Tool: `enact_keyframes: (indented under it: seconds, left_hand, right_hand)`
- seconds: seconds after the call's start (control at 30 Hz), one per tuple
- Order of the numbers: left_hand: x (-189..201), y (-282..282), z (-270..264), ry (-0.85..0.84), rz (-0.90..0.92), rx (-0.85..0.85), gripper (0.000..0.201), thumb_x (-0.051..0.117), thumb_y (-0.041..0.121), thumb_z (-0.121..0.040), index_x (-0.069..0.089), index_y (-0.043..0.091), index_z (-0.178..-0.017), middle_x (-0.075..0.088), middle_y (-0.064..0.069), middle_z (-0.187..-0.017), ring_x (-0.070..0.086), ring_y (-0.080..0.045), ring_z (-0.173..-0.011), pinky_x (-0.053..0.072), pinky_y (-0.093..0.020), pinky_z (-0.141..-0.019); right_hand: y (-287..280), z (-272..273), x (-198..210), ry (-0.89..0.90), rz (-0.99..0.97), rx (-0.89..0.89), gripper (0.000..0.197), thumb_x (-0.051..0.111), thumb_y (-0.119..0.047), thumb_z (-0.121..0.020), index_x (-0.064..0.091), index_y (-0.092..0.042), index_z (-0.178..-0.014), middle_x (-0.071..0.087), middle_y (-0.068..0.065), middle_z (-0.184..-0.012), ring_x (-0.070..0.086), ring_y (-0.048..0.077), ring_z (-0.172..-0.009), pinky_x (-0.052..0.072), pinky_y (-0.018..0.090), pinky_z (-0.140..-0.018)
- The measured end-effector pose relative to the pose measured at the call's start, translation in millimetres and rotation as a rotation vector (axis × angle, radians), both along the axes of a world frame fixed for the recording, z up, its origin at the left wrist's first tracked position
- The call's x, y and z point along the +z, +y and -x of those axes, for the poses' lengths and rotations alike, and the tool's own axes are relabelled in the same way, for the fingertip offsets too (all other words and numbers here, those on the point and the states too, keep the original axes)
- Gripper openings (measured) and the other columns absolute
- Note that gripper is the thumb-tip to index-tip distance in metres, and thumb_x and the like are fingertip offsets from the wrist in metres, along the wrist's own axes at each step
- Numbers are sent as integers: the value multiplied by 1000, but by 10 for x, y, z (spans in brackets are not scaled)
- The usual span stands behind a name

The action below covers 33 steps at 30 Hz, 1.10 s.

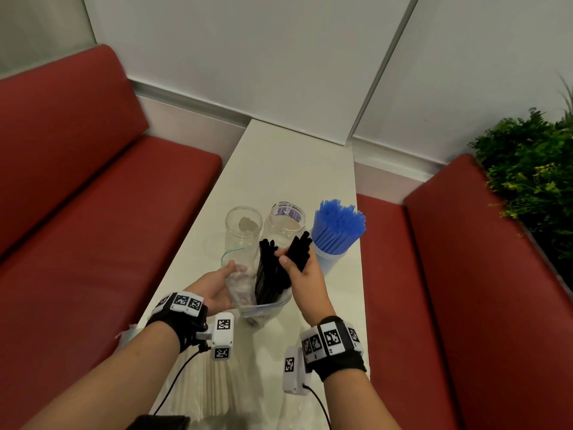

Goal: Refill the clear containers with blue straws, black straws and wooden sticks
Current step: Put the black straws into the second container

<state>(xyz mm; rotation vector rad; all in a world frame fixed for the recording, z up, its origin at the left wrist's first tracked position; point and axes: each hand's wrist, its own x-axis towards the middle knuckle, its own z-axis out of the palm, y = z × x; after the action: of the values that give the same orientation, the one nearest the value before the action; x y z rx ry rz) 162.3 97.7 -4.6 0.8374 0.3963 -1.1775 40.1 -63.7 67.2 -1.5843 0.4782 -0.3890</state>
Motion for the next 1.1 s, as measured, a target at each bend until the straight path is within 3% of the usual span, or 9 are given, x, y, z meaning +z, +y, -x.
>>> enact_keyframes:
  seconds: [0.13,0.3,0.4,0.47,0.6,0.7,0.8,0.93,1.1]
  left_hand:
    - [-54,2,-20,43,15,-40,40,43,45,-100,58,17,-75,70,-14,-101,71,-32,-86,56,-51,-75]
    - [-117,6,-37,68,-66,-65,43,41,50,-100,52,19,-72,73,-12,-90,72,-31,-81,52,-48,-78]
    - [-115,31,-96,29,-147,-61,43,43,49,-100,50,19,-70,72,-11,-80,72,-29,-72,56,-43,-69]
    - [-125,35,-113,-1,-161,-59,43,44,48,-100,49,18,-69,70,-12,-83,70,-29,-78,55,-44,-75]
    - [-126,28,-116,-21,-150,-77,47,40,47,-102,43,18,-65,70,-10,-79,64,-28,-78,53,-45,-78]
    - [-121,38,-125,-19,-182,-63,46,44,47,-100,44,19,-64,62,-9,-80,60,-28,-79,53,-46,-79]
    - [-128,55,-130,-13,-175,-44,45,45,46,-100,43,18,-65,61,-9,-73,60,-27,-76,51,-46,-81]
    - [-138,71,-130,8,-179,-38,42,47,46,-99,46,17,-69,61,-10,-75,58,-29,-80,52,-47,-81]
    - [-108,74,-128,21,-185,-49,41,47,47,-99,47,16,-71,58,-12,-85,61,-30,-83,57,-47,-73]
  right_hand:
    - [-6,-86,118,33,1,27,20,61,-10,-100,58,-16,-120,72,-12,-100,68,3,-101,51,13,-84]
    - [-41,-160,313,100,18,102,13,61,-13,-101,60,-19,-112,70,2,-104,68,13,-101,53,29,-95]
    - [-241,-327,780,-57,27,98,12,62,-16,-100,62,-20,-111,72,-5,-96,69,13,-98,53,37,-99]
    - [-386,-476,1135,-222,11,62,13,65,-19,-97,62,-20,-109,70,-5,-93,68,15,-97,54,40,-97]
    - [-585,-874,1435,-401,110,-90,14,63,-21,-95,60,-27,-107,67,-2,-95,67,17,-98,52,30,-92]
    - [-663,-1203,1166,-327,139,-160,17,61,-14,-97,57,-20,-111,65,-1,-100,65,11,-96,51,31,-91]
    - [-727,-1421,730,-189,124,-178,20,62,-13,-97,55,-17,-115,63,-13,-99,62,-2,-89,50,29,-91]
    - [-783,-1472,188,-30,68,-161,24,63,-12,-97,56,-15,-120,63,-12,-104,62,5,-96,49,30,-95]
    - [-794,-1362,-85,15,14,-146,28,68,-2,-90,57,-25,-101,69,2,-99,67,10,-86,53,28,-81]
